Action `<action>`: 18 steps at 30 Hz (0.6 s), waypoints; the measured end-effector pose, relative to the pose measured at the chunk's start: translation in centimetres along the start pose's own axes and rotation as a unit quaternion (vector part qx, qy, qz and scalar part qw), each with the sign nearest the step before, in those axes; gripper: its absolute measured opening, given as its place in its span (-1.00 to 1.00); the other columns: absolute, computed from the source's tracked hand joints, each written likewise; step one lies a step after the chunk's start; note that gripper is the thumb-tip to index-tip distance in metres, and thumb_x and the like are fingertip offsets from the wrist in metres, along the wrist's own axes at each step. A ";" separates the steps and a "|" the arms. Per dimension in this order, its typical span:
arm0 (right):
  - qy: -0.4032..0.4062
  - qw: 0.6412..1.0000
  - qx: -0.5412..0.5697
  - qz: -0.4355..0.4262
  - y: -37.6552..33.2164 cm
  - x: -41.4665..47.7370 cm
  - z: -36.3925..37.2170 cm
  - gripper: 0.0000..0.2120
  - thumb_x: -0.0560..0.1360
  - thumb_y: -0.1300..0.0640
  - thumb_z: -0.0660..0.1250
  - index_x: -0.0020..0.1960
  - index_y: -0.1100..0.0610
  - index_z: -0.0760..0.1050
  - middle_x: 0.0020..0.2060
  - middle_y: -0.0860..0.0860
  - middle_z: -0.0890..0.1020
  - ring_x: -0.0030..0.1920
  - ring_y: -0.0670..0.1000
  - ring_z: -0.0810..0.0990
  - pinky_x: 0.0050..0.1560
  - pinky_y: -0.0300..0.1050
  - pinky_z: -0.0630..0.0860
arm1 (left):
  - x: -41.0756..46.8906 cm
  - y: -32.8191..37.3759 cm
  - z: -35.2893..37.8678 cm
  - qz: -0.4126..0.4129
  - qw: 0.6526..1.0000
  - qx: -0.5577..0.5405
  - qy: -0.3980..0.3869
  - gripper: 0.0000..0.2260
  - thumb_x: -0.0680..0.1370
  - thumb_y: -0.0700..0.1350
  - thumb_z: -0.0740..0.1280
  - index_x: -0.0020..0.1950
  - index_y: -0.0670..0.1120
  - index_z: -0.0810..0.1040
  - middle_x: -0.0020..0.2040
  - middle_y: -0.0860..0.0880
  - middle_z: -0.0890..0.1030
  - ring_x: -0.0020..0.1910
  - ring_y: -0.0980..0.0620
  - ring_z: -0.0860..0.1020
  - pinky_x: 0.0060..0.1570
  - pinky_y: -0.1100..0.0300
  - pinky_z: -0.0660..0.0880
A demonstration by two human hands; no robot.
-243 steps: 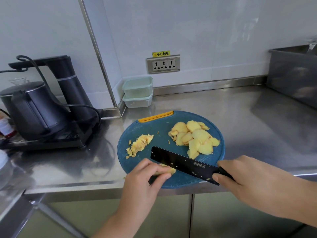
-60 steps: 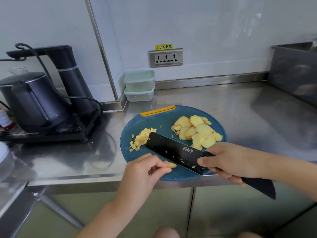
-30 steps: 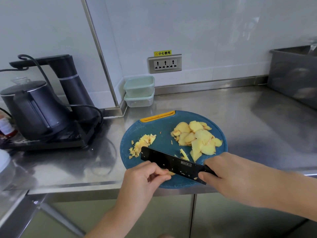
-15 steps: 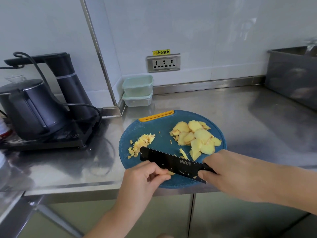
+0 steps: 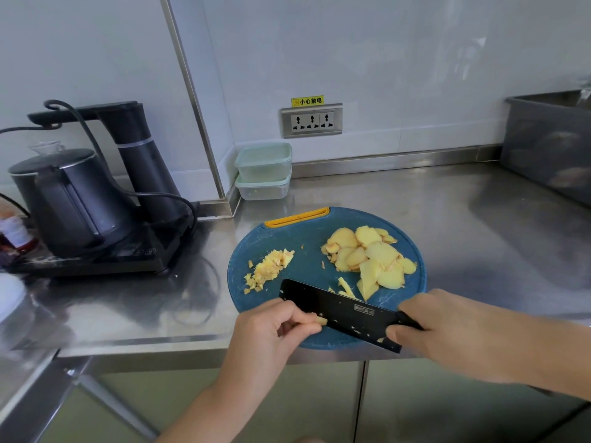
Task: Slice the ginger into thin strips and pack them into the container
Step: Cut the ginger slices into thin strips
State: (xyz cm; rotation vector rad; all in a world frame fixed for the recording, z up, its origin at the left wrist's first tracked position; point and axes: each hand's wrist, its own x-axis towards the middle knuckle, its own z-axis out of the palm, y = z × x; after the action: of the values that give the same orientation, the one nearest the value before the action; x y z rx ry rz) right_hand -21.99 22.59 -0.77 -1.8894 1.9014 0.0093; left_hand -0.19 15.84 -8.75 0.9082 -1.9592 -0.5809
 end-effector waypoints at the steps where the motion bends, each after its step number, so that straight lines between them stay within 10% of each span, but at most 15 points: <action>1: -0.001 1.000 0.009 0.002 0.3 -0.2 -0.1 -0.70 0.60 -0.05 0.16 -0.24 0.07 0.36 -0.38 -0.06 0.41 -0.42 -0.11 0.32 -0.40 -0.25 0.29 | 0.0 0.0 0.0 0.000 1.000 -0.004 -0.001 -0.94 0.34 -0.12 0.51 -0.28 0.02 0.67 -0.25 0.20 0.65 -0.41 0.25 0.48 -0.37 0.51 0.33; 18: -0.006 0.994 0.100 -0.035 0.7 0.3 -0.6 -0.63 0.60 -0.04 0.18 -0.14 0.27 0.46 -0.42 0.03 0.43 -0.48 -0.04 0.38 -0.53 -0.23 0.34 | -0.5 0.0 -0.4 0.025 0.999 0.022 -0.013 -0.95 0.40 -0.02 0.41 -0.21 0.05 0.66 -0.22 0.18 0.63 -0.27 0.15 0.59 -0.29 0.33 0.49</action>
State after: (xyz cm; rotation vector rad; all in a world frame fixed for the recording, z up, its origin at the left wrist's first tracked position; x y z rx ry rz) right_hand -22.79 22.17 -0.49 -1.8142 1.7559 -0.1845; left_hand 0.37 16.22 -8.77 0.8803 -2.0196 -0.5238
